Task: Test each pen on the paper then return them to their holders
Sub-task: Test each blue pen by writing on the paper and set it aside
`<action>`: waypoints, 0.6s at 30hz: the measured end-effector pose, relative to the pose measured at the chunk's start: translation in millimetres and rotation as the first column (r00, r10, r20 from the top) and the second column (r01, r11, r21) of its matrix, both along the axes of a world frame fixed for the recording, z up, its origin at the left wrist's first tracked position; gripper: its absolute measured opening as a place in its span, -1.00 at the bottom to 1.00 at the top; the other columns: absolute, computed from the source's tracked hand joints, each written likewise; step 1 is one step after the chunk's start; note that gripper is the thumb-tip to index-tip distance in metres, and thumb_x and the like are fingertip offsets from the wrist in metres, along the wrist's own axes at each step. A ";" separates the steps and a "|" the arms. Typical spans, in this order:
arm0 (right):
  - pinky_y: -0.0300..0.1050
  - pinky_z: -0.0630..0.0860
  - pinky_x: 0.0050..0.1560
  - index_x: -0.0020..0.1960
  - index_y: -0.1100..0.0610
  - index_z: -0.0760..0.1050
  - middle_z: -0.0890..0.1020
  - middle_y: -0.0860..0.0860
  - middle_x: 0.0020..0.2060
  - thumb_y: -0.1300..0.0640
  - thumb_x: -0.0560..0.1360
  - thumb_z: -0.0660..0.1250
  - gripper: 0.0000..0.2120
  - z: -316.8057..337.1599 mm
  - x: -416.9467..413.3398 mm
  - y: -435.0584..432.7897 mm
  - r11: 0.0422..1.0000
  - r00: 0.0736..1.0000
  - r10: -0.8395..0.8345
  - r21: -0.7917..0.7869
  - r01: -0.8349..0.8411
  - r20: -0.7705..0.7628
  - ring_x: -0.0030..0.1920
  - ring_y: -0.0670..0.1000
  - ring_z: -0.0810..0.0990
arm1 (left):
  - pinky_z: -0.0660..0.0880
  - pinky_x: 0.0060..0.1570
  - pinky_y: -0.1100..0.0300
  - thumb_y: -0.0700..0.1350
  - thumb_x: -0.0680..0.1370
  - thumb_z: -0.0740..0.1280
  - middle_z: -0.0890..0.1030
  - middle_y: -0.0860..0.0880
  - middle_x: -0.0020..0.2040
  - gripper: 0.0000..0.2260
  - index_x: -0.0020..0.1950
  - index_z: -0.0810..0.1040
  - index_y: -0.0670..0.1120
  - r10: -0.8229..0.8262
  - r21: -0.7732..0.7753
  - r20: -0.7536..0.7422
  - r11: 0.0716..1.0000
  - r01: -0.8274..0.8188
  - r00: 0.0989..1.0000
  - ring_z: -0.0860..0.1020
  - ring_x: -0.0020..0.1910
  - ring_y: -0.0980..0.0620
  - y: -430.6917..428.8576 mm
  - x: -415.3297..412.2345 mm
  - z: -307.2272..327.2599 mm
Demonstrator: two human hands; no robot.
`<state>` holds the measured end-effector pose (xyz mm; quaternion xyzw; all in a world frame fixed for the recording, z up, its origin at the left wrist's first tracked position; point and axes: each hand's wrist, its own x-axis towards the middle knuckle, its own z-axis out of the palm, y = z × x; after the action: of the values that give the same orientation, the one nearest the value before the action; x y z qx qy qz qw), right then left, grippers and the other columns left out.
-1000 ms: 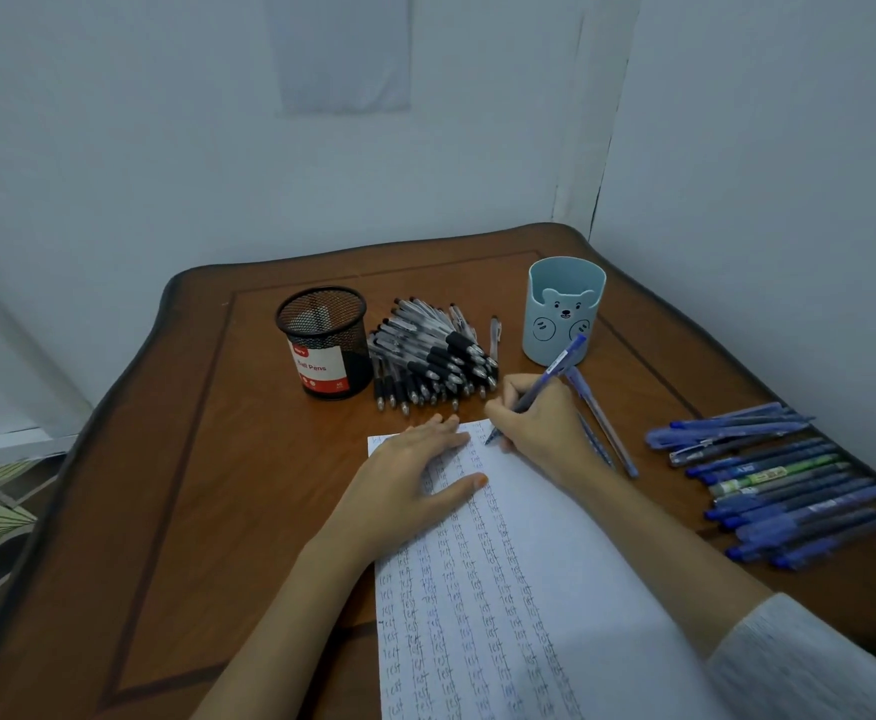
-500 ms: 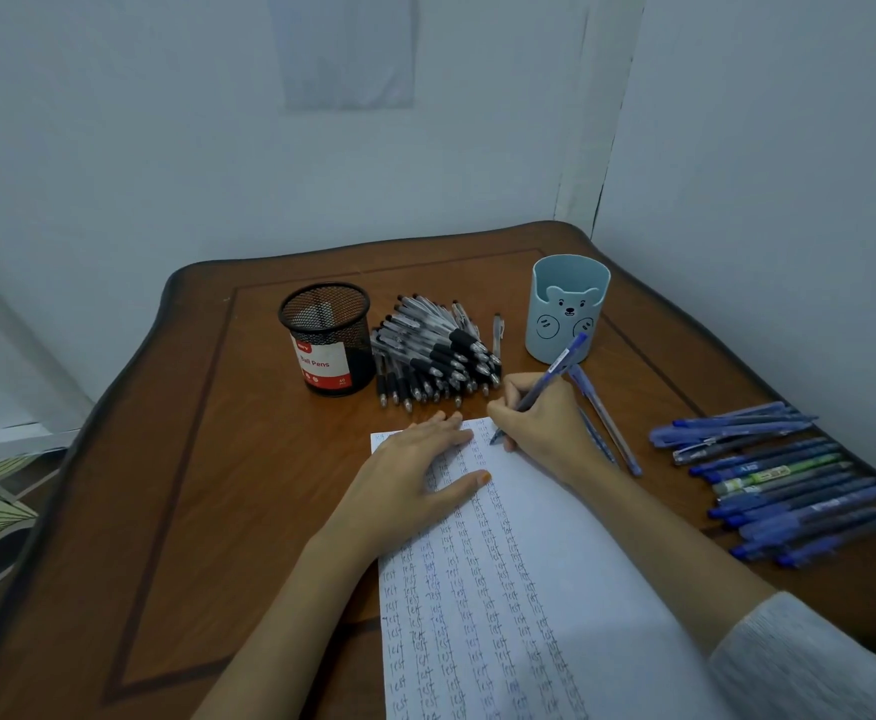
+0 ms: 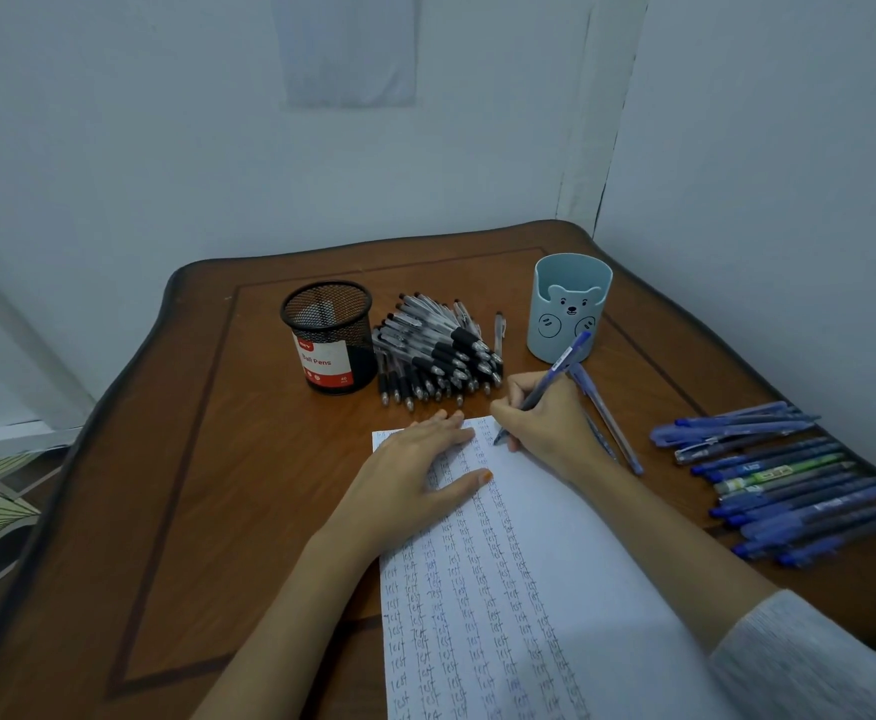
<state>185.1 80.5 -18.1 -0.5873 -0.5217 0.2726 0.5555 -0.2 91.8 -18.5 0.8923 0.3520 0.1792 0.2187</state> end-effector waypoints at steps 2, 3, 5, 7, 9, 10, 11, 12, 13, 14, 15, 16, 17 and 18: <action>-0.20 0.37 -0.54 -0.45 0.28 0.31 0.33 0.13 -0.52 0.51 0.39 0.25 -0.70 -1.7 1.1 1.0 1.000 1.000 -0.018 0.009 0.018 -0.015 -0.63 -0.03 0.44 | 0.13 0.46 0.23 0.22 0.52 0.27 0.29 0.14 0.48 -0.48 0.43 0.38 0.05 -0.001 -0.002 -0.006 1.000 0.001 1.000 0.17 0.46 0.26 -0.4 0.3 0.5; -0.19 0.37 -0.53 -0.45 0.30 0.30 0.32 0.12 -0.52 0.50 0.39 0.26 -0.70 -2.4 1.3 1.6 1.000 1.000 -0.023 0.011 0.023 -0.008 -0.63 -0.02 0.44 | 0.14 0.46 0.21 0.22 0.52 0.27 0.29 0.14 0.48 -0.48 0.43 0.37 0.05 0.000 -0.003 -0.005 1.000 0.000 1.000 0.17 0.46 0.26 -0.4 0.4 0.6; -0.19 0.36 -0.53 -0.46 0.30 0.28 0.30 0.10 -0.53 0.51 0.39 0.25 -0.69 -3.4 1.6 2.3 1.000 1.000 -0.009 0.007 0.009 0.019 -0.64 -0.01 0.42 | 0.14 0.46 0.21 0.22 0.52 0.27 0.29 0.14 0.48 -0.48 0.43 0.38 0.05 0.002 -0.003 -0.002 1.000 -0.002 1.000 0.17 0.46 0.26 -0.8 0.5 0.8; -0.21 0.35 -0.55 -0.47 0.26 0.27 0.29 0.08 -0.54 0.51 0.39 0.24 -0.66 -3.6 2.5 2.8 1.000 1.000 0.006 0.003 -0.007 0.030 -0.65 0.00 0.42 | 0.14 0.46 0.21 0.22 0.52 0.27 0.29 0.14 0.48 -0.48 0.43 0.38 0.05 0.003 -0.003 -0.001 1.000 -0.003 1.000 0.17 0.45 0.27 -0.8 0.6 0.8; -0.20 0.36 -0.54 -0.46 0.26 0.28 0.30 0.10 -0.54 0.50 0.39 0.24 -0.67 -4.2 3.5 3.2 1.000 1.000 0.000 0.008 0.000 0.018 -0.64 -0.01 0.43 | 0.14 0.46 0.22 0.23 0.52 0.27 0.29 0.14 0.48 -0.48 0.43 0.38 0.05 0.001 -0.002 -0.003 1.000 -0.001 1.000 0.17 0.45 0.27 -0.1 0.5 0.2; -0.19 0.37 -0.54 -0.46 0.27 0.29 0.30 0.10 -0.53 0.50 0.39 0.25 -0.68 -4.4 3.2 3.2 1.000 1.000 -0.008 0.012 0.008 0.019 -0.64 -0.01 0.44 | 0.14 0.45 0.23 0.23 0.52 0.27 0.29 0.15 0.48 -0.48 0.43 0.37 0.06 0.001 -0.001 -0.004 1.000 -0.001 1.000 0.17 0.45 0.27 0.1 0.3 -0.1; -0.20 0.37 -0.54 -0.45 0.28 0.29 0.31 0.11 -0.53 0.50 0.39 0.25 -0.69 -4.7 2.4 3.2 1.000 1.000 -0.013 0.014 0.013 0.028 -0.63 -0.02 0.44 | 0.13 0.45 0.24 0.23 0.52 0.27 0.29 0.15 0.48 -0.48 0.43 0.37 0.06 0.002 0.001 -0.003 1.000 -0.002 1.000 0.17 0.45 0.28 0.3 0.3 -0.6; -0.22 0.37 -0.55 -0.45 0.30 0.28 0.30 0.12 -0.52 0.51 0.39 0.25 -0.69 -4.9 1.3 3.1 1.000 0.999 -0.014 0.016 0.014 0.038 -0.62 -0.01 0.43 | 0.13 0.44 0.26 0.23 0.52 0.27 0.29 0.15 0.48 -0.48 0.43 0.37 0.06 0.002 0.001 -0.002 1.000 -0.002 1.000 0.17 0.45 0.28 0.4 0.3 -0.9; -0.24 0.36 -0.56 -0.45 0.30 0.28 0.29 0.13 -0.51 0.51 0.39 0.24 -0.70 -5.1 0.4 3.1 1.000 0.999 -0.017 0.017 0.016 0.041 -0.62 -0.01 0.41 | 0.12 0.44 0.26 0.23 0.52 0.27 0.29 0.15 0.48 -0.47 0.43 0.38 0.06 0.002 0.000 -0.002 1.000 -0.002 1.000 0.17 0.45 0.28 0.4 0.2 -1.1; -0.25 0.34 -0.57 -0.44 0.30 0.28 0.29 0.14 -0.51 0.51 0.40 0.24 -0.70 -4.7 -0.2 2.8 1.000 0.999 -0.019 0.013 0.018 0.032 -0.62 0.00 0.40 | 0.13 0.45 0.25 0.23 0.52 0.27 0.29 0.15 0.48 -0.47 0.43 0.38 0.06 0.001 -0.001 -0.002 1.000 -0.001 1.000 0.17 0.45 0.27 0.2 0.1 -1.0; -0.26 0.32 -0.58 -0.44 0.29 0.28 0.29 0.14 -0.51 0.51 0.41 0.24 -0.69 -3.5 -0.4 2.4 1.000 1.000 -0.019 0.005 0.019 0.008 -0.62 -0.01 0.39 | 0.13 0.46 0.23 0.23 0.52 0.27 0.29 0.15 0.48 -0.48 0.43 0.38 0.06 0.000 -0.002 -0.001 1.000 0.000 1.000 0.17 0.45 0.27 0.1 -0.3 -1.0; -0.27 0.30 -0.60 -0.43 0.27 0.29 0.31 0.14 -0.52 0.49 0.43 0.25 -0.69 -1.9 0.5 1.8 1.000 0.999 -0.016 -0.007 0.015 -0.042 -0.64 -0.02 0.39 | 0.14 0.46 0.20 0.23 0.52 0.27 0.29 0.14 0.48 -0.48 0.43 0.38 0.05 -0.002 -0.003 0.001 1.000 0.002 1.000 0.17 0.46 0.27 0.0 -0.6 -0.9; -0.29 0.26 -0.62 -0.42 0.26 0.29 0.34 0.14 -0.53 0.46 0.46 0.26 -0.68 0.1 2.5 0.9 1.000 0.992 -0.009 -0.023 0.006 -0.125 -0.66 -0.04 0.37 | 0.15 0.47 0.18 0.23 0.52 0.27 0.29 0.14 0.48 -0.48 0.43 0.38 0.05 -0.003 -0.003 0.003 1.000 0.003 1.000 0.17 0.46 0.27 0.1 -0.7 -0.8; -0.31 0.20 -0.64 -0.40 0.25 0.30 0.37 0.15 -0.54 0.42 0.49 0.27 -0.66 2.6 5.0 -0.4 0.999 0.974 0.000 -0.038 -0.009 -0.226 -0.67 -0.06 0.34 | 0.16 0.47 0.17 0.22 0.52 0.27 0.29 0.14 0.48 -0.48 0.43 0.38 0.05 -0.005 -0.004 0.005 1.000 0.005 1.000 0.17 0.46 0.26 0.0 -0.7 -0.6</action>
<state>190.1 80.1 -15.5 -0.5621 -0.4512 0.3490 0.5989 -0.9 91.8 -19.0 0.8922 0.3497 0.1804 0.2217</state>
